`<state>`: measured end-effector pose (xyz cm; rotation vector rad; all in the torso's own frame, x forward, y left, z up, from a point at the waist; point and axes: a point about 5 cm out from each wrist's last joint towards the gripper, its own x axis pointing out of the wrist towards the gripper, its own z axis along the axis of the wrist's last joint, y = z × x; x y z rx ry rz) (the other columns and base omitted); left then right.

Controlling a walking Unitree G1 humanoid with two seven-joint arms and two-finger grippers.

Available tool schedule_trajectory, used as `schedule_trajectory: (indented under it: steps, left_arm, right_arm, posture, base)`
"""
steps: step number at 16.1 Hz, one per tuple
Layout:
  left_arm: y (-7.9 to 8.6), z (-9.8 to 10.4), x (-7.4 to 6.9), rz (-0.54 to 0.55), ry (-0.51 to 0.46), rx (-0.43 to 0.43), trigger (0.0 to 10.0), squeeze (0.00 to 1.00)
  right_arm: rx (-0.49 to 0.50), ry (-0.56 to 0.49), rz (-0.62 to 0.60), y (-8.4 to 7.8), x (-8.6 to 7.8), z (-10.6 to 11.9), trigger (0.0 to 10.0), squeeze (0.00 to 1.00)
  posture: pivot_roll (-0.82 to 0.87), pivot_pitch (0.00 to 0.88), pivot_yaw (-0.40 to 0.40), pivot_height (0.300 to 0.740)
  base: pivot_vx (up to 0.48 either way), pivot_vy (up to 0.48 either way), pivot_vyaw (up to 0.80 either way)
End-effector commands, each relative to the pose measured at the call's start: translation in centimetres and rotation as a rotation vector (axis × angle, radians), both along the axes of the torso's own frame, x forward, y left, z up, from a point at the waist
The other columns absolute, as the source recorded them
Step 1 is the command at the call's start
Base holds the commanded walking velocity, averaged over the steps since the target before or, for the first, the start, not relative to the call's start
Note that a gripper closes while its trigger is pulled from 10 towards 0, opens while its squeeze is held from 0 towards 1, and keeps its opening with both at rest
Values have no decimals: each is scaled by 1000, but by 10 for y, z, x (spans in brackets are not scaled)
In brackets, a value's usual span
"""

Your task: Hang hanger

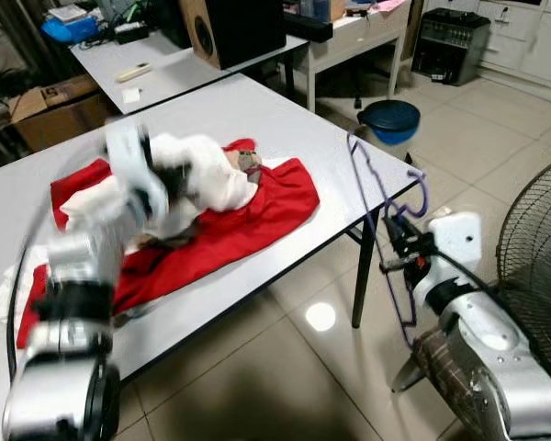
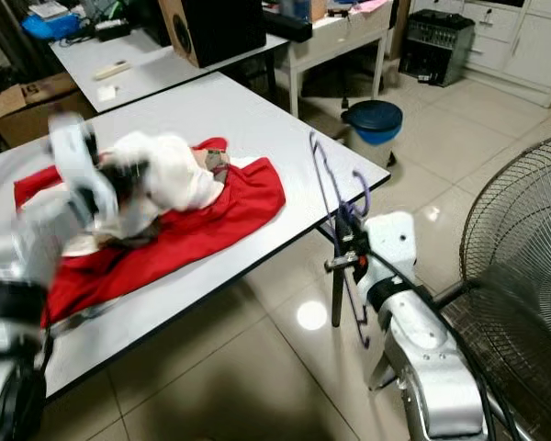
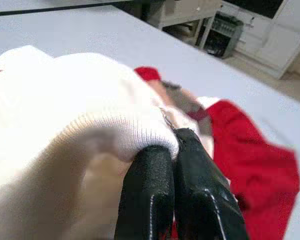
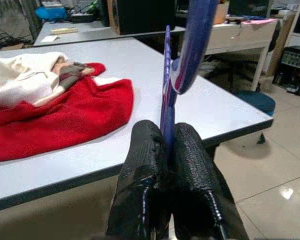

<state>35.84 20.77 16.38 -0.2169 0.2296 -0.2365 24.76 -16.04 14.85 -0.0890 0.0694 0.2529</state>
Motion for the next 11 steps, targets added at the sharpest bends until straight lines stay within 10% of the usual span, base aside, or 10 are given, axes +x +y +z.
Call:
schedule_trajectory:
  steps: [1,7,11]
  left_arm:
    - [-2,17,-5,14,-117,49,10000,0]
    - [-29,10,-46,54,-142,-50,10000,0]
    - [-60,23,-33,0,-170,-105,10000,0]
  right_arm:
    - [22,-16,34,10,-2,7,10000,0]
    - [24,54,97,8,-1,5,10000,0]
    - [12,-3,41,-4,6,23,10000,0]
  posture:
    - [-168,0,122,740]
    - [-88,0,-9,740]
    - [-158,0,11,740]
  base:
    - [0,0,0]
    - [-82,0,0]
    - [-181,0,0]
